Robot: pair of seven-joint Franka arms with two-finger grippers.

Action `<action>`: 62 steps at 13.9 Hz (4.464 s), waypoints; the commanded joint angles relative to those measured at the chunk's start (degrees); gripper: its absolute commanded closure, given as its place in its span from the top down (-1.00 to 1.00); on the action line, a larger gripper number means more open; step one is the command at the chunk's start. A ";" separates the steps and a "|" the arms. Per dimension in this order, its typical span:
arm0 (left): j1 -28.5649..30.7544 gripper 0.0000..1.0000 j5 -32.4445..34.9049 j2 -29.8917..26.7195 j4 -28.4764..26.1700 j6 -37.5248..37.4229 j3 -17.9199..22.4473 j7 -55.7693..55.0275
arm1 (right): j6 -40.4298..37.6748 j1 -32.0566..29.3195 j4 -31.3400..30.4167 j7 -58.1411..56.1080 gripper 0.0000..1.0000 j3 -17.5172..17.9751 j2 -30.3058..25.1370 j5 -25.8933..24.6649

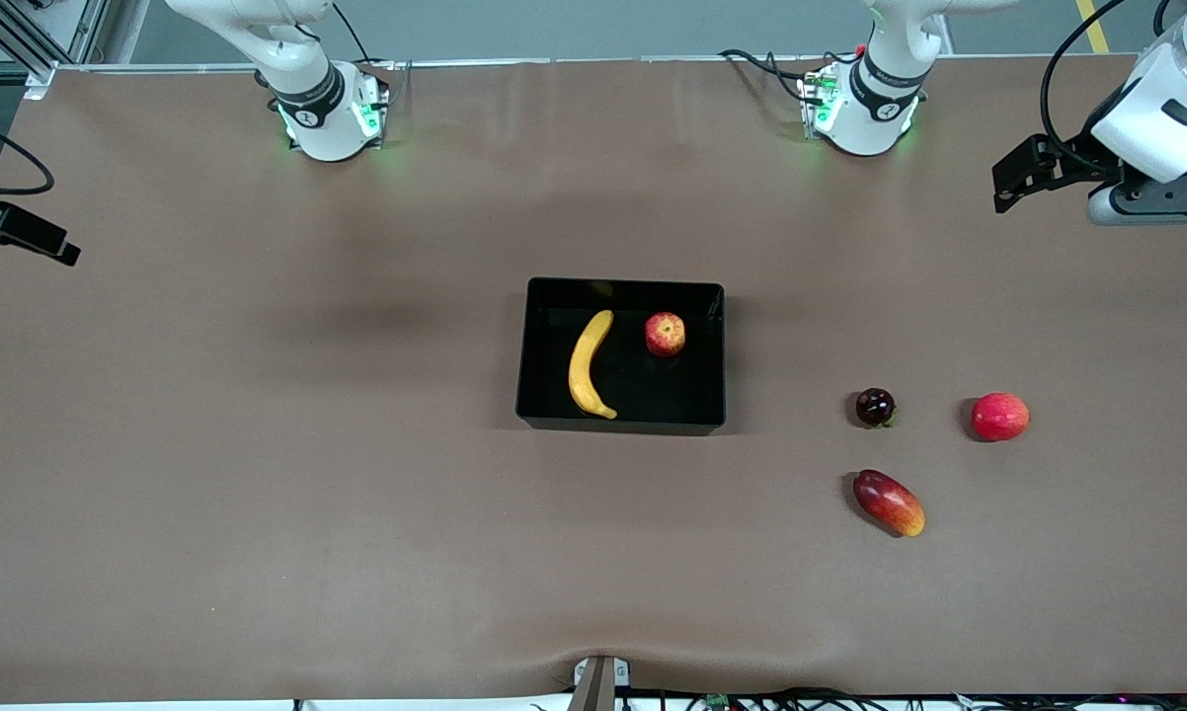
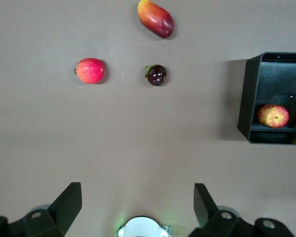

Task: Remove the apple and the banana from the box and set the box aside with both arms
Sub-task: 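Reach the left gripper into the black box toward the apple, then grasp the red-yellow apple in the box with the left gripper, then carry the apple out and set it beside the plum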

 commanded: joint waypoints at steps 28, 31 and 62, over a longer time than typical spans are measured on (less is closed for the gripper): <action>-22.71 1.00 5.18 35.56 -3.87 35.55 -10.76 -55.35 | -0.02 -2.23 0.64 0.26 1.00 1.03 0.93 0.25; -24.21 1.00 6.16 38.46 -3.78 35.82 -10.76 -57.39 | 0.06 -2.32 0.64 0.26 1.00 1.03 0.93 0.17; 8.64 -1.00 12.04 33.62 3.60 24.03 -10.32 -15.02 | 0.15 -2.49 0.64 0.26 1.00 1.03 1.02 0.17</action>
